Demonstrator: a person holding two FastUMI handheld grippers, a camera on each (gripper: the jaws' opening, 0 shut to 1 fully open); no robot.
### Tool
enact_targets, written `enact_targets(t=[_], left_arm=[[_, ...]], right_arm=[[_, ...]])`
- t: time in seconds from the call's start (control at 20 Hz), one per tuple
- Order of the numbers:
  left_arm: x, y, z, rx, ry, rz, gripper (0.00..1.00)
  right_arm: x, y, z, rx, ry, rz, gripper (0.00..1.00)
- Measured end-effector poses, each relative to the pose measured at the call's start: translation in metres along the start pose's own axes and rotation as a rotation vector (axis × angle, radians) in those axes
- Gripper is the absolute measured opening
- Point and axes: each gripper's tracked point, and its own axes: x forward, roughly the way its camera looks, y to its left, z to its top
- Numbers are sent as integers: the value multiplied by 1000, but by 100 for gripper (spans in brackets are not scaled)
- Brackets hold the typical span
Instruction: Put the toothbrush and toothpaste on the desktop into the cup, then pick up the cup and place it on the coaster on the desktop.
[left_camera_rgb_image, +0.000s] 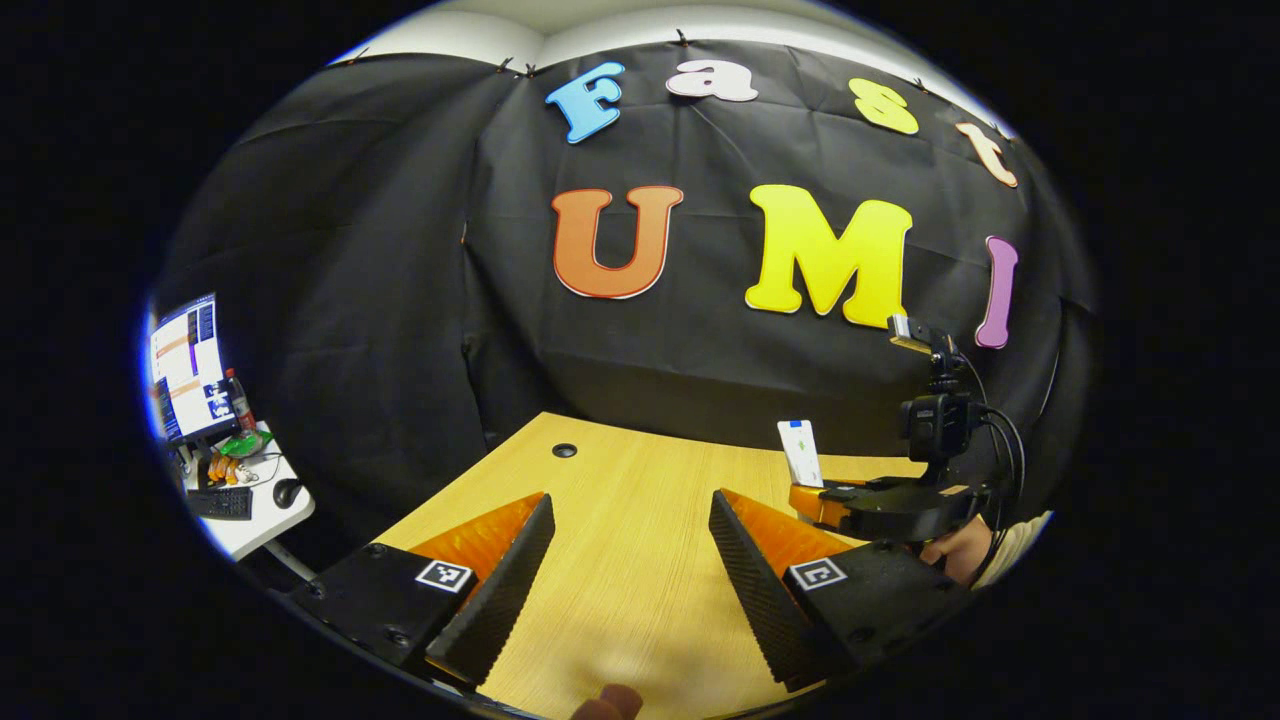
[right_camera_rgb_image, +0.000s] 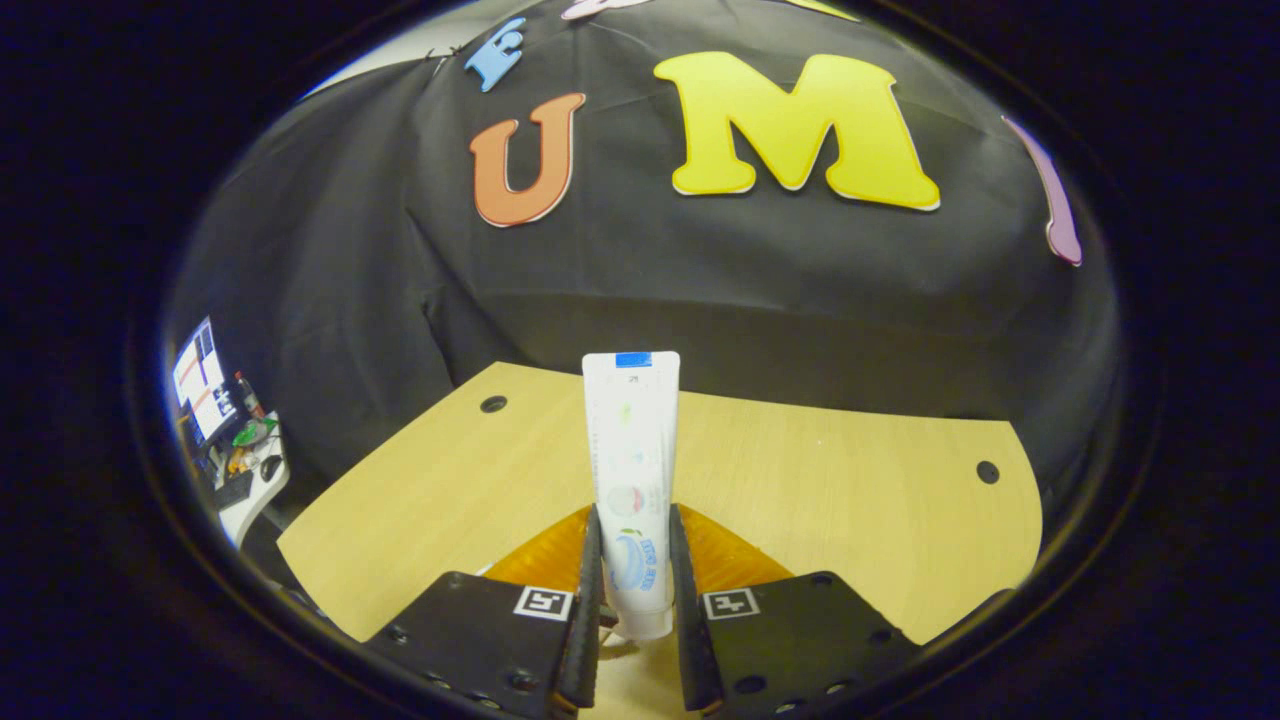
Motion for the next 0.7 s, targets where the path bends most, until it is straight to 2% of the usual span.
enact_targets(t=[0.3,0.55,0.7], left_arm=[[-15,0,-12,0,26,20,99],[-16,-9,-11,14,30,6,99],[-11,-22,-9,11,28,-28,99]], right_arm=[[11,10,-9,-11,11,60,35],[1,2,-17,-10,28,42,40],[-17,0,-3,-26,-21,41,41]])
